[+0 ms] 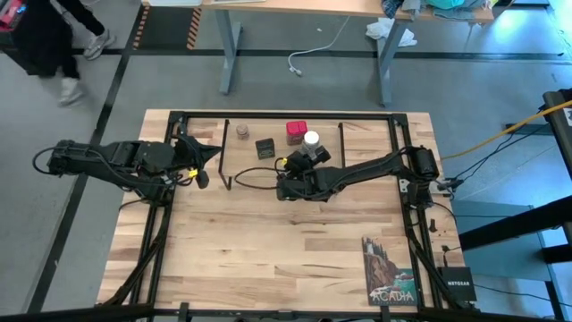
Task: Shelf spices
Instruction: Adjust the seasoning bottle and cans on the shelf
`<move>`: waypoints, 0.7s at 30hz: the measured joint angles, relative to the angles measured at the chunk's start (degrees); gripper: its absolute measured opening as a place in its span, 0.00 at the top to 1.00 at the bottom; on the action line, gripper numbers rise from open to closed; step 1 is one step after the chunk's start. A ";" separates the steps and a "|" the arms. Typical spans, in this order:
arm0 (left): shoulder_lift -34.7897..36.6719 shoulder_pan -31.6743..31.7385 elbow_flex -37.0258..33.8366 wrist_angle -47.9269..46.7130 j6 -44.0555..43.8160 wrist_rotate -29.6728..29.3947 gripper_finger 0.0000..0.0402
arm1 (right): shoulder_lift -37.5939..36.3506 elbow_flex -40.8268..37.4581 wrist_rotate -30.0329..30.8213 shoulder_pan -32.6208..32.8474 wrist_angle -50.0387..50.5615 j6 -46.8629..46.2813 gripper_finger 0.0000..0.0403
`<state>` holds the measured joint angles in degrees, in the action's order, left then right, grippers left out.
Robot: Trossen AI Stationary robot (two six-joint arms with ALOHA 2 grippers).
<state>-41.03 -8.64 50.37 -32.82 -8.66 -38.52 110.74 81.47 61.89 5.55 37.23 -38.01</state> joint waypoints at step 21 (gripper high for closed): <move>-0.01 0.00 0.00 0.02 0.00 -0.02 0.99 | 0.00 -0.02 -25.09 -1.18 -27.58 27.32 1.00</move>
<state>-41.04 -8.64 50.37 -32.80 -8.65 -38.54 110.74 81.45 36.80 4.37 9.65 -10.69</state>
